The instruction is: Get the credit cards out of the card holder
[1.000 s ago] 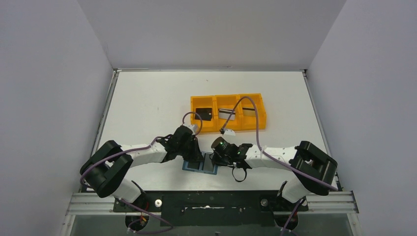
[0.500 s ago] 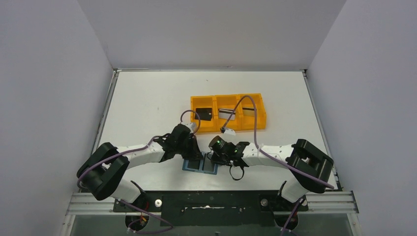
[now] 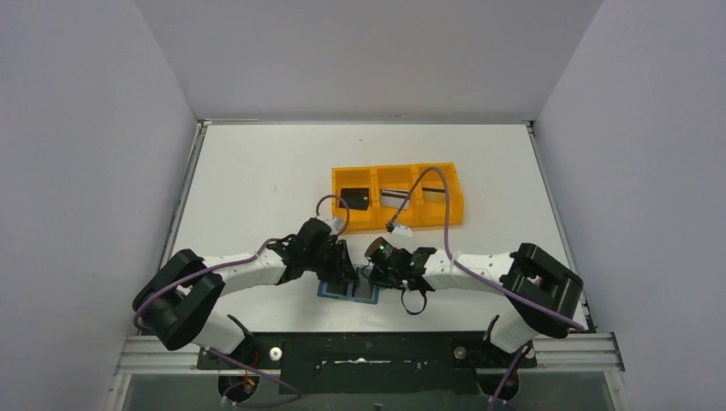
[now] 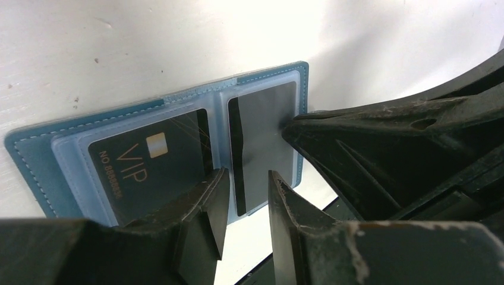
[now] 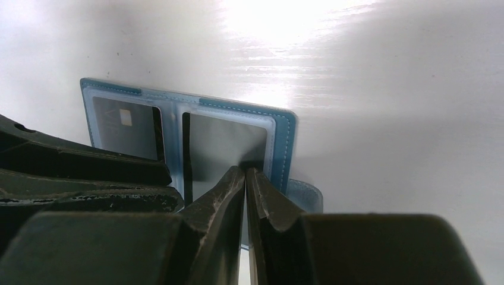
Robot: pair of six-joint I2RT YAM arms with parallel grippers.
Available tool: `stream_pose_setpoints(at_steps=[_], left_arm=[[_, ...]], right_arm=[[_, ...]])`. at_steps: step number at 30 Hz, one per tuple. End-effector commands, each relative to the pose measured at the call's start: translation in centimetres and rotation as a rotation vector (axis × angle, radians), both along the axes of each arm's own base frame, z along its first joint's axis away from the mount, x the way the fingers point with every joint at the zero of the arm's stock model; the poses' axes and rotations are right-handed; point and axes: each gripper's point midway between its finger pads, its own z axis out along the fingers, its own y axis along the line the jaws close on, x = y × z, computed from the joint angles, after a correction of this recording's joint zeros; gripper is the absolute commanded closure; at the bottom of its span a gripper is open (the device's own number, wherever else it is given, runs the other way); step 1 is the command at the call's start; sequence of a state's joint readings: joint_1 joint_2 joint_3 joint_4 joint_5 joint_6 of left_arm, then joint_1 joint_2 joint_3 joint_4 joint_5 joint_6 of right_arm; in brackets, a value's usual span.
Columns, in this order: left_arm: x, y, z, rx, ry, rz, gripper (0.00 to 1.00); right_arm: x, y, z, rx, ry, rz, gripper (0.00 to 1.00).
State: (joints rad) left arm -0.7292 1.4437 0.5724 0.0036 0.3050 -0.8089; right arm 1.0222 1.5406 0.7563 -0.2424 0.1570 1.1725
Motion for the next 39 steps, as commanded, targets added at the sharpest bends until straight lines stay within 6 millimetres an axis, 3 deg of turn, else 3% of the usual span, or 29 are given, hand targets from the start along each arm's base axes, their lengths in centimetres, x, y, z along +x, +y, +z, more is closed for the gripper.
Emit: stream_pose_setpoints(at_steps=[1, 12, 22, 28, 33, 39], left_arm=[[0.2, -0.8, 0.4, -0.018, -0.009, -0.018, 0.69], [-0.4, -0.2, -0.9, 0.045, 0.022, -0.022, 0.67], [-1.8, -0.4, -2.6, 0.024, 0.083, -0.013, 0.70], [-1.8, -0.7, -2.6, -0.016, 0.087, 0.016, 0.76], [-1.5, -0.7, -2.4, -0.021, 0.079, 0.033, 0.77], [-1.1, -0.3, -2.2, 0.007, 0.057, 0.052, 0.68]], right_arm=[[-0.8, -2.2, -0.4, -0.075, 0.008, -0.011, 0.89], [-1.3, -1.3, -0.7, -0.030, 0.024, 0.019, 0.83], [-1.7, -0.7, -2.1, -0.022, 0.079, 0.047, 0.92], [-1.7, -0.5, -2.2, -0.019, 0.084, 0.058, 0.93], [-1.6, 0.6, -1.7, 0.027, 0.062, 0.105, 1.00], [-1.2, 1.4, -0.4, 0.133, 0.025, 0.121, 1.00]])
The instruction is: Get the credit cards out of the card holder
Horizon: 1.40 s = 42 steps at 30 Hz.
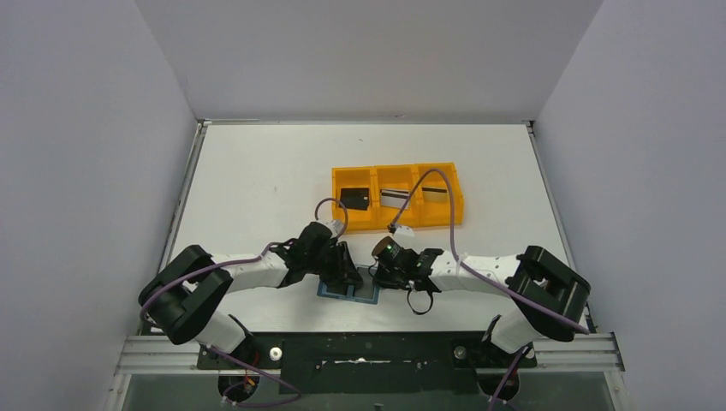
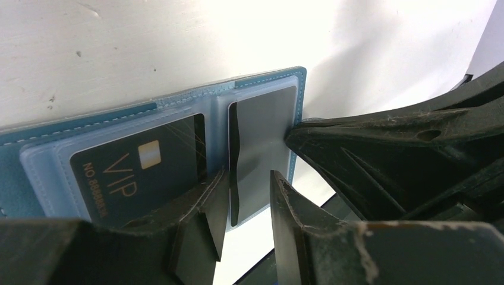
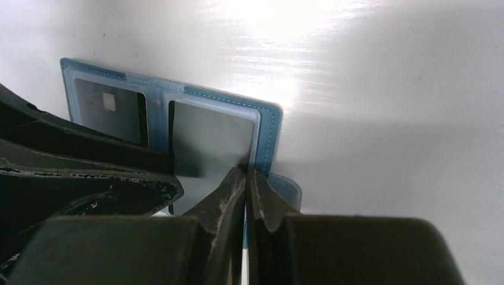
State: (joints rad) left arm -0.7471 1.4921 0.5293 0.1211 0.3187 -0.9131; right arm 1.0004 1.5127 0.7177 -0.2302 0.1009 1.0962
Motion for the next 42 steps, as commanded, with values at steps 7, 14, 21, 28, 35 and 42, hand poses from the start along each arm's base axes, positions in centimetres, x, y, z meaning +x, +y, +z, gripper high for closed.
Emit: stream_pose_setpoints(at_steps=[7, 14, 21, 28, 35, 42], left_arm=[[0.2, 1.2, 0.0, 0.086, -0.051, 0.017, 0.62], [1.0, 1.4, 2.1, 0.100, -0.114, 0.015, 0.59], [2.2, 3.3, 4.2, 0.159, -0.193, 0.032, 0.49], [1.6, 3.8, 2.9, 0.128, -0.153, 0.023, 0.47], [0.0, 4.5, -0.1, 0.140, -0.069, 0.031, 0.58], [-0.6, 5.1, -1.1, 0.161, -0.041, 0.038, 0.69]], right_arm=[[-0.4, 2.1, -0.5, 0.246, 0.074, 0.015, 0.92], [-0.5, 1.3, -1.5, 0.231, 0.110, -0.017, 0.90], [-0.2, 1.1, -1.4, 0.213, 0.104, -0.022, 0.90], [0.6, 2.6, 0.6, 0.250, 0.051, 0.021, 0.86], [0.6, 3.8, 0.9, 0.272, 0.057, 0.063, 0.83], [0.6, 3.9, 0.1, 0.171, 0.060, 0.071, 0.85]])
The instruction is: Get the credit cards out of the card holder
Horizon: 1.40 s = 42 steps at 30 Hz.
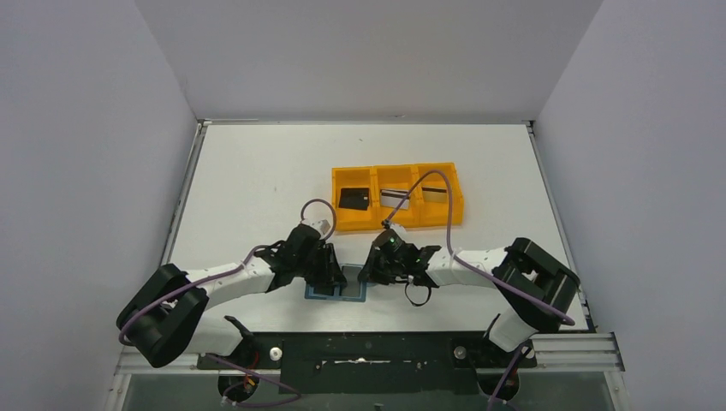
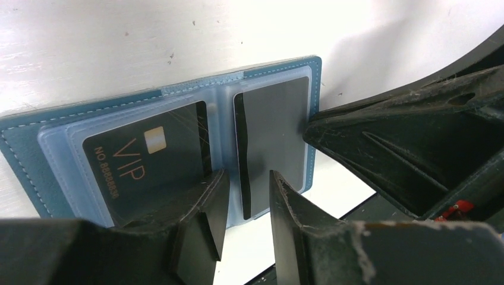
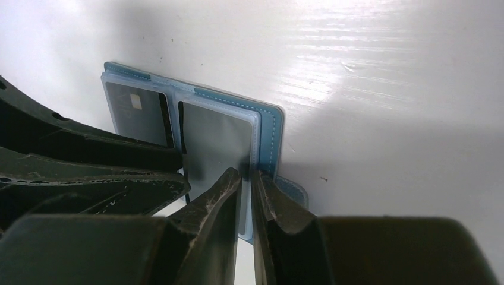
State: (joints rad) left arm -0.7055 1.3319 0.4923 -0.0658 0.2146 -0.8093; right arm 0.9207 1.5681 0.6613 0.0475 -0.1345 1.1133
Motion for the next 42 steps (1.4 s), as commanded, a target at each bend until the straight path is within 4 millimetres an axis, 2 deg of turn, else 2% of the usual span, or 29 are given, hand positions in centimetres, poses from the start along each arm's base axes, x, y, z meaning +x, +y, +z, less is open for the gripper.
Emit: stream_pose_setpoints(at_steps=[1, 5, 11, 16, 19, 22, 26, 31, 35, 42], left_arm=[[-0.6, 0.8, -1.2, 0.030, 0.026, 0.013, 0.70], [-0.8, 1.1, -1.5, 0.032, 0.033, 0.027, 0.70], [-0.9, 1.1, -1.8, 0.021, 0.043, 0.049, 0.70], [-1.0, 1.4, -1.6, 0.020, 0.035, 0.064, 0.70], [-0.8, 1.4, -1.1, 0.002, 0.020, 0.077, 0.78], [-0.6, 1.0, -0.5, -0.031, 0.002, 0.078, 0.91], [-0.5, 1.0, 0.0, -0.051, -0.005, 0.087, 0.97], [-0.3, 1.1, 0.7, -0.079, -0.016, 0.095, 0.97], [-0.4, 1.0, 1.0, -0.111, -0.009, 0.080, 0.87], [-0.5, 0.4, 1.6, -0.176, -0.004, 0.062, 0.86]], right_arm=[[-0.2, 0.1, -0.5, -0.130, -0.020, 0.029, 0.85], [0.0, 0.4, -0.3, -0.264, -0.061, 0.054, 0.85], [-0.6, 1.5, -0.4, -0.247, -0.049, 0.085, 0.87], [-0.4, 0.7, -0.7, -0.205, -0.028, 0.047, 0.85], [-0.6, 0.3, -1.3, -0.203, -0.007, 0.040, 0.85], [-0.6, 0.3, -1.6, -0.212, 0.005, 0.043, 0.85], [-0.6, 0.0, -2.1, -0.234, 0.019, 0.036, 0.86], [-0.9, -0.8, -2.7, -0.269, 0.039, 0.019, 0.88], [-0.8, -0.9, -2.8, -0.272, 0.040, 0.016, 0.88], [-0.8, -0.9, -2.8, -0.273, 0.042, 0.020, 0.89]])
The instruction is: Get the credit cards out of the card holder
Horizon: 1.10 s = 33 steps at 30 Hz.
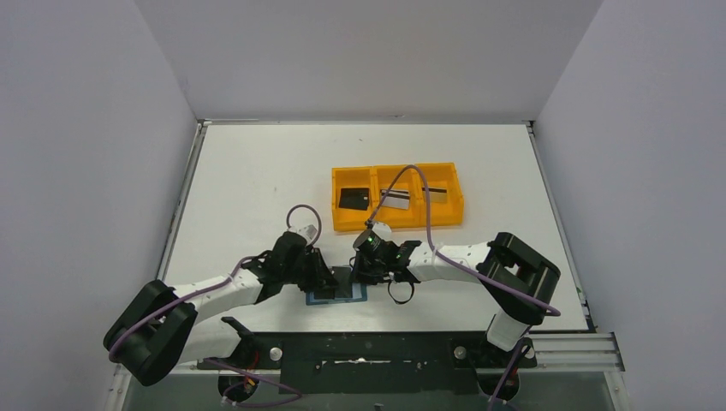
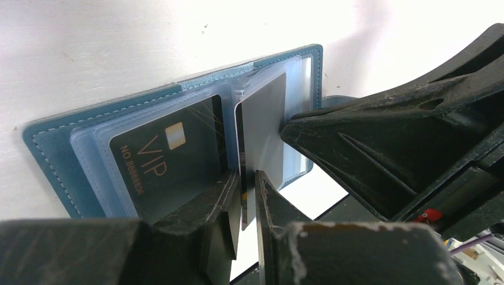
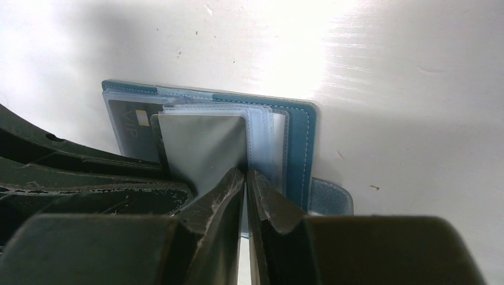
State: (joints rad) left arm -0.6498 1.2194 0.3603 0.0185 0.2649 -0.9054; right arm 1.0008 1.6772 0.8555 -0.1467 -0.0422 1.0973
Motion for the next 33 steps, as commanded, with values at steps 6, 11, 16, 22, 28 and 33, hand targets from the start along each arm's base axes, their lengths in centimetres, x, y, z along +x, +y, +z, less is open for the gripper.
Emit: stream_pose_setpoints(at_steps=[6, 11, 16, 22, 28, 33], left_arm=[[0.4, -0.4, 1.9, -0.101, -0.038, -0.007, 0.80], [0.3, -0.7, 2.3, -0.142, -0.039, -0.015, 0.73], [0.2, -1.0, 2.1, -0.167, -0.029, -0.014, 0.84], [0.4, -0.2, 1.9, -0.148, -0.024, 0.019, 0.97], [0.5, 0.3, 2.0, -0.150, -0.027, 0.029, 1.00], [0.2, 0.7, 1.6, -0.134, -0.017, 0.020, 1.00]], right_arm=[[-0.7, -3.1, -2.8, -0.140, 0.048, -0.021, 0.89], [-0.7, -3.0, -2.8, -0.141, 0.048, -0.017, 0.89], [-0.7, -3.0, -2.8, -0.141, 0.048, -0.015, 0.89], [-0.8, -3.0, -2.9, -0.143, 0.051, -0.015, 0.89], [-0.8, -3.2, -3.2, -0.153, 0.059, -0.022, 0.90], [-0.9, -3.4, -3.3, -0.161, 0.064, -0.025, 0.91]])
